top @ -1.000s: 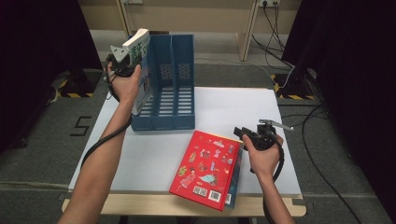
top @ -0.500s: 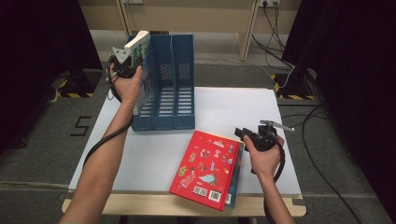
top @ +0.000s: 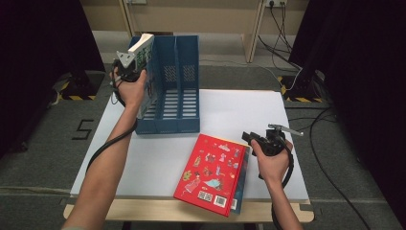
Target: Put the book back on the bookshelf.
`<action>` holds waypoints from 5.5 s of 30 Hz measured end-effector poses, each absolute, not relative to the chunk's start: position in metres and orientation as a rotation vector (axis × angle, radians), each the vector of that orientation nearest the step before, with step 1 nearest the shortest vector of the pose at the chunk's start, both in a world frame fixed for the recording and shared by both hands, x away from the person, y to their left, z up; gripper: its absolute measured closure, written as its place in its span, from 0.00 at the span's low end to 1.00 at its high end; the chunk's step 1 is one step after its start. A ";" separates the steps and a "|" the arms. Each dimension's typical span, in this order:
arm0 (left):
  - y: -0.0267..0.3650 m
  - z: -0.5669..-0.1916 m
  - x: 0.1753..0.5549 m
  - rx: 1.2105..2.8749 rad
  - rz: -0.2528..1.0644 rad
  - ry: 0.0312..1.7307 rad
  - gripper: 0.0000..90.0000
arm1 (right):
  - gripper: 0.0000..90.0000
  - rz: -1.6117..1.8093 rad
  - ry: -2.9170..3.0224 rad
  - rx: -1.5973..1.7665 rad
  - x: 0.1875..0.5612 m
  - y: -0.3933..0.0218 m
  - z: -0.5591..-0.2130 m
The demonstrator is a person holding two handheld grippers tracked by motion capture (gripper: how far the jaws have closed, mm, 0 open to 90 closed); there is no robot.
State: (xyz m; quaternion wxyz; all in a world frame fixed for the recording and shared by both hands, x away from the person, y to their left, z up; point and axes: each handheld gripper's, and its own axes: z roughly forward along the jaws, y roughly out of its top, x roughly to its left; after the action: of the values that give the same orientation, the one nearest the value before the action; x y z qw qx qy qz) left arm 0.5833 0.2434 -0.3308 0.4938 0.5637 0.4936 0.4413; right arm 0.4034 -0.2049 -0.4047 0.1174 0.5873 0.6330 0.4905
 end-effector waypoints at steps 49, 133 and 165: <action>0.267 -0.358 0.544 1.501 0.991 1.262 0.79 | 0.67 1.438 1.908 1.712 0.401 -0.188 -0.409; 0.266 -0.352 0.549 1.478 0.990 1.254 0.82 | 0.67 1.479 1.880 1.726 0.402 -0.180 -0.434; 0.258 -0.357 0.575 1.482 1.058 1.254 0.81 | 0.68 1.483 1.854 1.740 0.404 -0.188 -0.436</action>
State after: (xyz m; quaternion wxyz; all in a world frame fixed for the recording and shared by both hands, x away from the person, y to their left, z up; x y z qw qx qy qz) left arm 0.5751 0.2581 -0.3568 0.4490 0.5990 0.5068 0.4275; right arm 0.4044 -0.1881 -0.4359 0.0988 0.5882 0.6268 0.5015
